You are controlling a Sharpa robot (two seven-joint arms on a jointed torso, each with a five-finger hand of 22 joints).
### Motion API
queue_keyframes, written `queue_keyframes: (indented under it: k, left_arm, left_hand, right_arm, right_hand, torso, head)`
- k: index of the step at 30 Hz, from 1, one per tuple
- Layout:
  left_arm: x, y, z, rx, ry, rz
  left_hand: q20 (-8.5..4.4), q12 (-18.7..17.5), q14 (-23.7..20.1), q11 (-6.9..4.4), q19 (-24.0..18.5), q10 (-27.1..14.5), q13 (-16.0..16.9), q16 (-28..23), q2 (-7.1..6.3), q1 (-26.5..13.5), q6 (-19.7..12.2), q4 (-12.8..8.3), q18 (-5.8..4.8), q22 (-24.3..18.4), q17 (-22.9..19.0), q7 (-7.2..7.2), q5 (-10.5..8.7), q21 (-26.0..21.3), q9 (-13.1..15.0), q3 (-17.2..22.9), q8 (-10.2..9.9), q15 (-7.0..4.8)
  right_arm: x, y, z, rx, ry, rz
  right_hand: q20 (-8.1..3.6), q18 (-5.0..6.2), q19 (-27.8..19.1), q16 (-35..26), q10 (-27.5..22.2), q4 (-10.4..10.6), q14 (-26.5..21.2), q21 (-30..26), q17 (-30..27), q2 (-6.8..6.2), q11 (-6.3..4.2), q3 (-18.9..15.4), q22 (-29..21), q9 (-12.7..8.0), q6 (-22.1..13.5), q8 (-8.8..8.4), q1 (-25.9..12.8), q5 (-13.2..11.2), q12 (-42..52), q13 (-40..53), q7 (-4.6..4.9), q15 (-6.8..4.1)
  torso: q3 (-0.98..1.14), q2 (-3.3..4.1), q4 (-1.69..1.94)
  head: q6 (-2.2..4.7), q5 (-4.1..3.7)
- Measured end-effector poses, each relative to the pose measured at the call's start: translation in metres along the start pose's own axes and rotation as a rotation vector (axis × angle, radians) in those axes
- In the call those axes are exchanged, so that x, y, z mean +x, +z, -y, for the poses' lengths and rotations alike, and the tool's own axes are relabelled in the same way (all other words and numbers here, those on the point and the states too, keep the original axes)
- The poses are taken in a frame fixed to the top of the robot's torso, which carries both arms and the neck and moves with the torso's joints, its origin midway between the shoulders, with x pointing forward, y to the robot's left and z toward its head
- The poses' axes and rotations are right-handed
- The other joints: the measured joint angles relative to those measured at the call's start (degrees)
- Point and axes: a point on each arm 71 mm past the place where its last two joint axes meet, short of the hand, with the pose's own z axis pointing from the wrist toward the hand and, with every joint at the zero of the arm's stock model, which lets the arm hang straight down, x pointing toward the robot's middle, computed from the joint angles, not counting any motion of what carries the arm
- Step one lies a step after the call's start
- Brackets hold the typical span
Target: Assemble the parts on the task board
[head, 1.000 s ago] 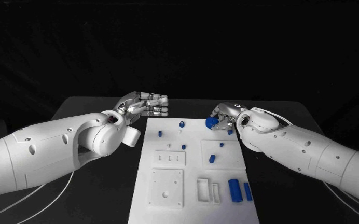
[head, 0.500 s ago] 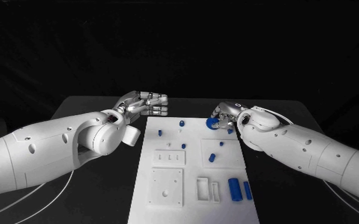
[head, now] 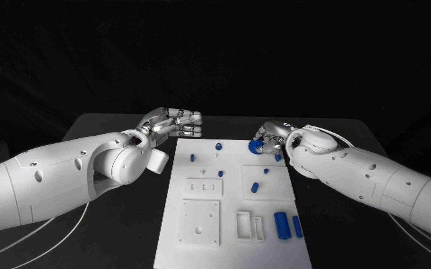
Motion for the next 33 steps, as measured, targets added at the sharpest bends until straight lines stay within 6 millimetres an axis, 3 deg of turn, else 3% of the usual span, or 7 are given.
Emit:
queue_keyframes:
  k: [7,8,15,18,19,22,33]
  left_arm:
    - [0.000,0.000,0.000,-0.003,0.000,0.000]
    - [0.000,0.000,0.000,-0.003,0.000,0.000]
    - [-0.001,0.000,0.000,-0.003,0.000,0.000]
    - [-0.001,0.000,0.000,-0.004,0.001,0.000]
    - [-0.001,0.000,0.000,-0.004,0.001,0.000]
    - [-0.001,-0.001,0.000,-0.004,0.001,0.000]
    - [-0.001,-0.001,0.000,-0.004,0.001,0.001]
  left_hand:
    - [0.20,0.0,-0.4,0.21,-0.2,-0.2,0.0,0.0,0.00,0.0,-0.5,-0.2,0.02,0.0,0.0,0.10,0.00,0.0,-0.1,0.2,0.0,0.01]
    - [0.21,0.0,-0.4,0.21,-0.2,-0.2,0.0,0.0,0.00,0.0,-0.5,-0.2,0.02,0.0,0.0,0.10,0.00,0.0,-0.1,0.2,0.0,0.01]
    - [0.21,0.0,-0.4,0.21,-0.2,-0.2,0.0,0.0,0.00,0.0,-0.5,-0.4,0.02,0.0,0.0,0.10,0.00,0.0,-0.1,0.4,0.0,0.01]
    - [0.21,0.0,-0.4,0.20,-0.2,-0.2,0.0,0.0,0.00,0.0,-0.5,-0.4,0.02,0.0,0.0,0.10,0.00,0.0,-0.1,0.4,0.0,0.01]
    - [0.21,0.0,-0.4,0.20,-0.2,-0.2,0.0,0.0,0.00,0.0,-0.5,-0.4,0.02,0.0,0.0,0.10,0.00,0.0,-0.1,0.4,0.0,0.01]
    - [0.21,0.0,-0.4,0.20,-0.2,-0.2,0.0,0.0,0.00,0.0,-0.5,-0.4,0.02,0.0,0.0,0.10,0.00,0.0,0.0,0.4,0.0,0.01]
    - [0.21,0.0,-0.4,0.20,-0.2,-0.2,0.0,0.0,0.00,0.0,-0.5,-0.4,0.02,0.0,0.0,0.10,0.00,0.0,0.0,0.4,0.0,0.01]
  right_arm:
    - [0.000,0.000,-0.001,-0.004,-0.004,-0.002]
    - [0.000,0.000,-0.001,-0.005,-0.005,-0.001]
    - [0.001,-0.001,-0.008,-0.025,-0.026,0.006]
    - [0.002,-0.002,-0.013,-0.038,-0.040,0.011]
    - [0.003,-0.003,-0.015,-0.043,-0.046,0.014]
    - [0.002,-0.004,-0.020,-0.053,-0.061,0.027]
    - [-0.007,-0.006,-0.038,-0.091,-0.096,0.082]
  right_hand:
    - [0.00,-0.01,0.0,-0.2,-0.1,-2.1,0.0,-0.1,0.1,-0.25,0.11,1.1,0.9,0.0,2.6,-0.26,0.9,0.9,-0.3,-0.2,-0.70,0.00]
    - [0.00,0.00,0.0,-0.2,0.1,-2.3,0.0,-0.1,0.2,-0.25,0.19,1.2,1.1,0.0,3.2,-0.11,0.9,1.2,-0.3,-0.2,-1.26,0.00]
    - [-0.21,-0.01,0.2,-0.2,0.7,-2.1,0.0,0.5,0.4,-0.25,-0.22,1.0,1.7,0.4,3.9,-0.03,0.9,1.3,-0.2,0.1,-1.55,0.00]
    - [-0.21,0.00,0.2,0.1,0.9,-1.6,0.0,0.5,0.4,-0.26,-0.39,0.5,1.8,0.4,4.4,0.00,0.9,0.9,0.2,0.3,-1.98,-0.02]
    - [-0.21,0.00,0.2,0.1,0.9,-1.5,0.1,0.5,0.4,-0.28,-0.53,0.3,1.8,0.3,5.7,-0.01,0.9,0.5,0.2,0.3,-2.59,-0.12]
    - [-0.21,0.00,0.2,0.1,0.9,-1.4,0.2,0.5,0.5,-0.72,-0.53,0.0,1.8,0.2,7.8,-0.18,0.5,0.0,0.2,0.4,-2.60,-0.20]
    - [-0.21,0.00,0.2,0.3,1.2,-1.1,0.2,0.7,0.6,-0.77,-0.73,-0.4,2.0,0.3,8.1,-0.04,0.5,-0.4,0.2,0.7,-2.49,-0.20]
  torso:
    - [0.00,0.01,0.00]
    - [0.00,0.01,0.00]
    - [-0.02,0.00,0.00]
    - [-0.04,-0.03,0.01]
    - [-0.06,-0.04,0.01]
    - [-0.08,-0.04,0.02]
    - [-0.08,-0.04,0.01]
  head:
    - [-0.01,-0.07]
    - [-0.01,-0.07]
    - [0.05,0.01]
    - [0.08,0.08]
    - [0.10,0.11]
    - [0.20,0.19]
    - [0.61,0.57]
